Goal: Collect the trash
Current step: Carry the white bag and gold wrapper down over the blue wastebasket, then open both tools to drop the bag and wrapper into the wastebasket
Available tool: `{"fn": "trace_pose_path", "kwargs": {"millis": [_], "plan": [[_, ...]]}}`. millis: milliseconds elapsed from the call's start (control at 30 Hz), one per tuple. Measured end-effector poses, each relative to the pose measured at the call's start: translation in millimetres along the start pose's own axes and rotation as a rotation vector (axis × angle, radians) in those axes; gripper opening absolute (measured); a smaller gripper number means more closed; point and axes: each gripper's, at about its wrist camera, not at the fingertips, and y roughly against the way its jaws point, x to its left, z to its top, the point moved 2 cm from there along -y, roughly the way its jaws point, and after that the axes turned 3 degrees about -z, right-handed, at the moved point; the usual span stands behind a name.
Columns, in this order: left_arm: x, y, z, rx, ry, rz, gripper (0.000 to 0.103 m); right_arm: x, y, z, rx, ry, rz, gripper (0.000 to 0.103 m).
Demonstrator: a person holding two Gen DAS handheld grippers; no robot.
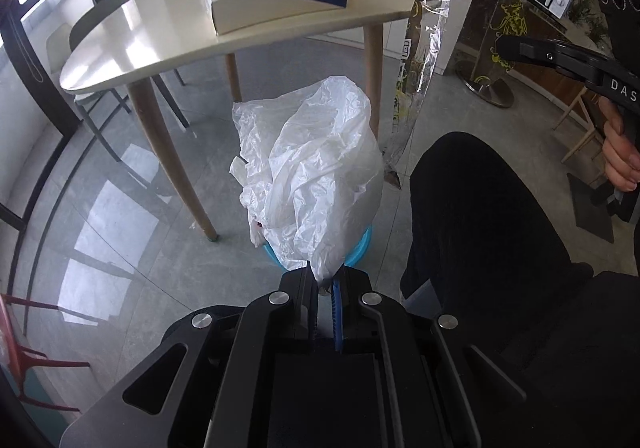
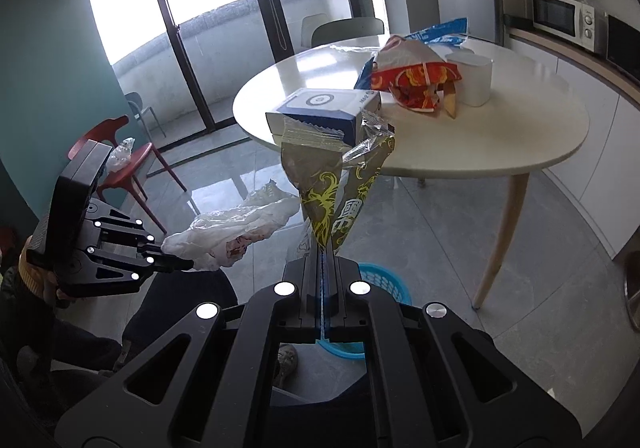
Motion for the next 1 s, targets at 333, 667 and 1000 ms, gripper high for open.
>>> {"fn": "trace_pose_path", "kwargs": {"millis": [333,667,1000], "plan": [[35.3,-101.0,20.1,0.187,0.047,-0.091,0.005,-33.0,-100.6,-33.3,0.178,-0.109,0.04,0.0],[72.0,-211.1,34.6,0.371,0.07,-0.155,0.005,-62.7,-217.6,-66.9,0.412,-0.22,0.046,0.0],[96.1,-302.1,20.4,0.539,0.083,-0.222,0.005,-76.1,-322.1,-95.2,0.655,-0.26,0.049,0.0]]}}
